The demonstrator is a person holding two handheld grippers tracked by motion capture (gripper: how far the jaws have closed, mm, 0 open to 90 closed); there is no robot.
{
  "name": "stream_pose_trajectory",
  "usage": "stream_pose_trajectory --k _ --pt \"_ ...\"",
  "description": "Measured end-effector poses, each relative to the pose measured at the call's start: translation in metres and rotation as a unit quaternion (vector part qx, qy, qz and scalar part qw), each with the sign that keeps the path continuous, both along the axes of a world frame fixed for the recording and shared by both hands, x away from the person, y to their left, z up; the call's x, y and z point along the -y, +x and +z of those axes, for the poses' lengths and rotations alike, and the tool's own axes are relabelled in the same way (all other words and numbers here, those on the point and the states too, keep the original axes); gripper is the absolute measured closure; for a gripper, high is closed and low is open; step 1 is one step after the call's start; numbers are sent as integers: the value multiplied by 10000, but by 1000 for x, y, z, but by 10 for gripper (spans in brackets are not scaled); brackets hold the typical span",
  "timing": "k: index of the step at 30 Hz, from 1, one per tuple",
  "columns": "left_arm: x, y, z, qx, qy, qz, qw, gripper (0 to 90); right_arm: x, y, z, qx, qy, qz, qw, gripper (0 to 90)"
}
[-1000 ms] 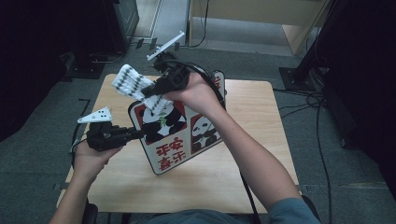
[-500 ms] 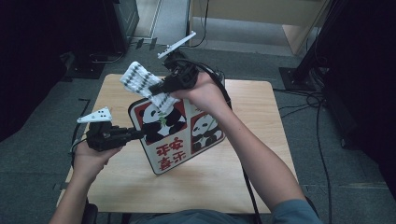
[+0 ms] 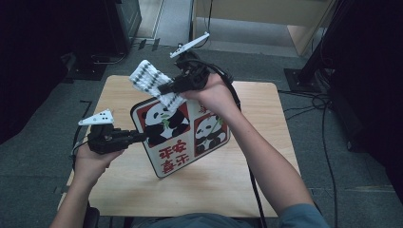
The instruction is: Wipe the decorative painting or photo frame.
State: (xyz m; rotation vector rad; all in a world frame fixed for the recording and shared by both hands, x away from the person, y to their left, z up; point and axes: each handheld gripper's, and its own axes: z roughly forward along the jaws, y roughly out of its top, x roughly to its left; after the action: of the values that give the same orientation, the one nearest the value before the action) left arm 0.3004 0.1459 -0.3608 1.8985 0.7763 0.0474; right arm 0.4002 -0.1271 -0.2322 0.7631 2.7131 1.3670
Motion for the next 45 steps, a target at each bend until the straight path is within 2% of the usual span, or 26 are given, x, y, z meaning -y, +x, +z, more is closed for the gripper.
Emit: stream_pose_trajectory --k 5,17,31,45 --pt "-1 0 0 -13 5 -7 10000 785 7 4 -1 -42 42 -81 9999 725" --pt "-1 0 0 -20 -7 -11 10000 785 20 8 -3 13 128 -237 9996 711" --pt "-1 1 -1 -52 -36 -15 10000 784 33 7 -6 227 185 -404 9988 710" --pt "-1 1 -1 -51 -17 -15 10000 785 45 8 -7 323 191 -555 9978 719"
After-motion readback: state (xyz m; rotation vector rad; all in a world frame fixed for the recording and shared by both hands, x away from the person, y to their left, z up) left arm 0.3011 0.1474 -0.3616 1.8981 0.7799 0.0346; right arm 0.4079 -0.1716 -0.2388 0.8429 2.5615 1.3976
